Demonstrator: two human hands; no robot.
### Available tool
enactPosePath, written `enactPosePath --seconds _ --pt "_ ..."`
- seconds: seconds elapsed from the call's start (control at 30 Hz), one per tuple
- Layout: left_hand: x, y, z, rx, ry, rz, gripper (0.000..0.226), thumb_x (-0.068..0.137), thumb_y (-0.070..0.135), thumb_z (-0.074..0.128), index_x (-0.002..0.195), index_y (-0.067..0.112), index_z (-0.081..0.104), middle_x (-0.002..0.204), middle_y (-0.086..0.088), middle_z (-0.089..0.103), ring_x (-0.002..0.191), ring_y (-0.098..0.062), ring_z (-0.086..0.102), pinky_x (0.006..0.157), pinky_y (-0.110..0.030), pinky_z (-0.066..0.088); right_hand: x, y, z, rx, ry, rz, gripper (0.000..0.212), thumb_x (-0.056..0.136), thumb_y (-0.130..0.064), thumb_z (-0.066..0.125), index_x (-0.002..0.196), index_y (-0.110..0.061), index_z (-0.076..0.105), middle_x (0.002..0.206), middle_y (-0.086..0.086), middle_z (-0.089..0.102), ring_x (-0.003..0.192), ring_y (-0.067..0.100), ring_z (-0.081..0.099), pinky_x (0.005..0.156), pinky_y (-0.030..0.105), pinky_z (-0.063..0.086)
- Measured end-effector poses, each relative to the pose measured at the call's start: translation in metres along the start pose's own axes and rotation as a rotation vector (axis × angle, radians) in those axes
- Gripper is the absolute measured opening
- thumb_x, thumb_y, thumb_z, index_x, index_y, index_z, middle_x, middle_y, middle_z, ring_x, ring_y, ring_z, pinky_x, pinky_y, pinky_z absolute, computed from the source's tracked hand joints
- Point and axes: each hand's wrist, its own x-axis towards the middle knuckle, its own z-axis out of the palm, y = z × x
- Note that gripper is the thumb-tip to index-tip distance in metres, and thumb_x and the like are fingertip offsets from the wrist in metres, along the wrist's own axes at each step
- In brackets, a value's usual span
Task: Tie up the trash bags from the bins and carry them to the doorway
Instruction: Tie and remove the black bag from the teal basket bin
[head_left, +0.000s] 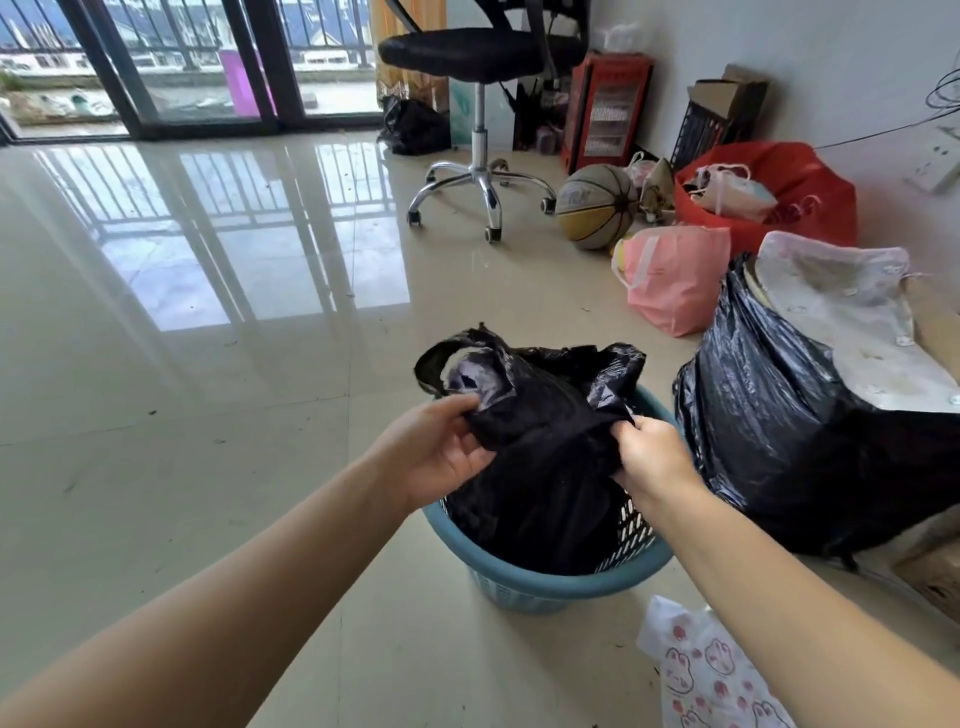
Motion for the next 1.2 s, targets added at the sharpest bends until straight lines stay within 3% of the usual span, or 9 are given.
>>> enactPosePath --seconds 0.17,0.27,0.37,0.5,0.7,0.83,1.03,1.13,1.2 --pt "0.006 -0.026 0.015 0.786 0.177 0.234 0.016 0.094 -0.001 0.037 0.097 0.000 0.053 0.102 -0.020 0.062 0.092 -0.032 0.065 0.071 -0.043 0.060 -0.036 -0.022 0.019 0.036 -0.304 -0.099 0.028 0.095 -0.009 0.042 0.076 -0.011 0.063 0.068 0.003 0.065 0.061 0.013 0.060 0.056 0.022 0.048" --pt "0.005 -0.038 0.017 1.262 0.092 0.470 0.018 0.089 0.009 0.038 0.096 0.009 0.055 0.097 -0.008 0.065 0.097 -0.025 0.062 0.091 -0.043 0.051 -0.058 -0.023 0.027 -0.132 -0.603 -0.116 0.024 0.094 -0.033 0.053 0.110 -0.017 0.060 0.100 0.000 0.070 0.092 0.009 0.067 0.075 0.020 0.053" --pt "-0.001 -0.033 0.016 0.950 -0.092 0.261 0.025 0.094 0.009 0.037 0.103 0.010 0.061 0.107 -0.013 0.067 0.101 -0.024 0.063 0.096 -0.043 0.051 -0.051 -0.020 0.015 -0.275 -0.606 -0.160 0.044 0.079 -0.047 0.068 0.115 -0.022 0.059 0.110 0.000 0.070 0.103 0.014 0.066 0.092 0.032 0.053" --pt "-0.001 -0.013 0.001 0.660 -0.257 -0.012 0.033 0.098 0.015 0.035 0.107 0.013 0.067 0.114 -0.015 0.069 0.102 -0.023 0.065 0.099 -0.043 0.049 -0.040 -0.010 0.003 -0.469 -0.472 -0.330 0.017 0.085 -0.019 0.065 0.100 -0.026 0.064 0.098 -0.003 0.073 0.095 0.014 0.067 0.090 0.032 0.052" --pt "0.040 -0.011 0.017 0.592 0.241 0.122 0.042 0.094 0.049 0.045 0.085 0.013 0.063 0.072 -0.003 0.065 0.067 -0.018 0.063 0.062 -0.030 0.055 -0.043 -0.009 0.007 -0.647 -0.322 -0.499 0.018 0.090 -0.012 0.052 0.102 -0.022 0.062 0.096 -0.006 0.069 0.091 0.010 0.062 0.073 0.014 0.045" --pt "0.084 0.004 0.024 0.268 0.308 0.085 0.015 0.094 0.026 0.053 0.092 0.011 0.055 0.073 -0.006 0.057 0.060 -0.019 0.056 0.052 -0.027 0.048 -0.047 -0.006 -0.003 -0.724 -0.411 -0.519 0.020 0.091 -0.011 0.051 0.104 -0.018 0.064 0.096 -0.001 0.070 0.092 0.013 0.064 0.083 0.027 0.051" --pt "0.082 0.001 0.022 0.777 0.390 0.543 0.051 0.080 -0.015 0.031 0.114 0.005 0.063 0.093 -0.013 0.062 0.080 -0.021 0.055 0.075 -0.026 0.049 -0.032 -0.003 -0.016 -0.702 -0.178 -0.430 0.016 0.087 -0.008 0.049 0.086 -0.020 0.061 0.077 0.000 0.065 0.072 0.019 0.058 0.062 0.025 0.044" --pt "0.052 -0.024 0.017 1.172 0.276 0.702 0.038 0.087 -0.007 0.039 0.106 0.007 0.069 0.075 0.001 0.062 0.060 -0.010 0.052 0.056 -0.009 0.040 -0.023 -0.006 -0.007 -0.143 -0.062 -0.152 0.020 0.088 -0.006 0.050 0.075 -0.013 0.063 0.071 0.006 0.063 0.067 0.021 0.059 0.064 0.030 0.048" --pt "0.034 -0.041 0.019 1.314 0.117 0.683 0.033 0.090 0.001 0.043 0.111 0.009 0.068 0.089 0.003 0.067 0.078 -0.010 0.059 0.075 -0.013 0.044 -0.027 -0.014 0.005 0.240 -0.189 0.002 0.018 0.092 -0.007 0.051 0.082 -0.011 0.065 0.079 0.009 0.067 0.072 0.019 0.064 0.065 0.029 0.053"
